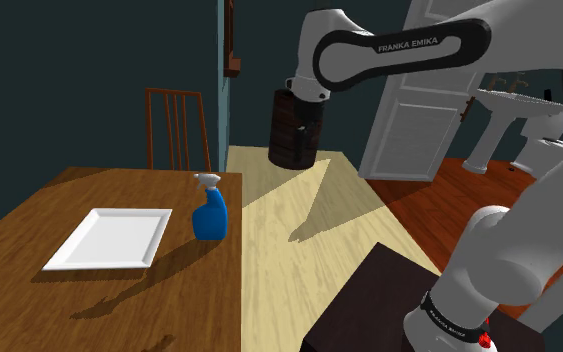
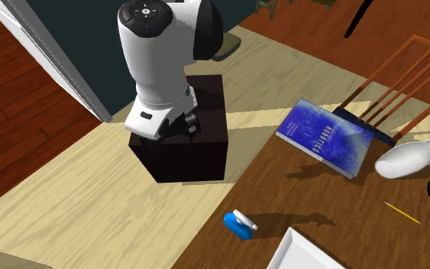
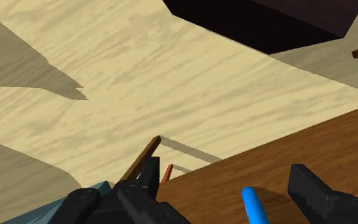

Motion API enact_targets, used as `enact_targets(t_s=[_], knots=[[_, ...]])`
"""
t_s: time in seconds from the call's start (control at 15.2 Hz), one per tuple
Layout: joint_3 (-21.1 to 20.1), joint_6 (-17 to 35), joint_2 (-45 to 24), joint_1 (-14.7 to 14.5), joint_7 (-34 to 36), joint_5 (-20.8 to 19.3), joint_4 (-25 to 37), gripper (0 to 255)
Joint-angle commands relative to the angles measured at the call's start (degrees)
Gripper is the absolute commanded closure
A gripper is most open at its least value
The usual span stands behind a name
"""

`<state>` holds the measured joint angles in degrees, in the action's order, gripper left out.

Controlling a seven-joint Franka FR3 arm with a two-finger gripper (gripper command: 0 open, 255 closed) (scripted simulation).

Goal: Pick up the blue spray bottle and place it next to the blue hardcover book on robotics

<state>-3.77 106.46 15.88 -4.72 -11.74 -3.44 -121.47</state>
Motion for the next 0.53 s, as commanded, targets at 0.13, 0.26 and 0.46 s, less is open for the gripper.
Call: enact_targets(t_s=[0.13,0.26,0.46], knots=[[-1.26,1.5,-8.85,-1.38,-1.59,0.52,7.02,0],[-1.89,1.84,-12.95,-1.98,-2.46,0.65,10.63,0],[-2.87,1.89,-19.11,-2.93,-3.68,0.67,16.48,0]])
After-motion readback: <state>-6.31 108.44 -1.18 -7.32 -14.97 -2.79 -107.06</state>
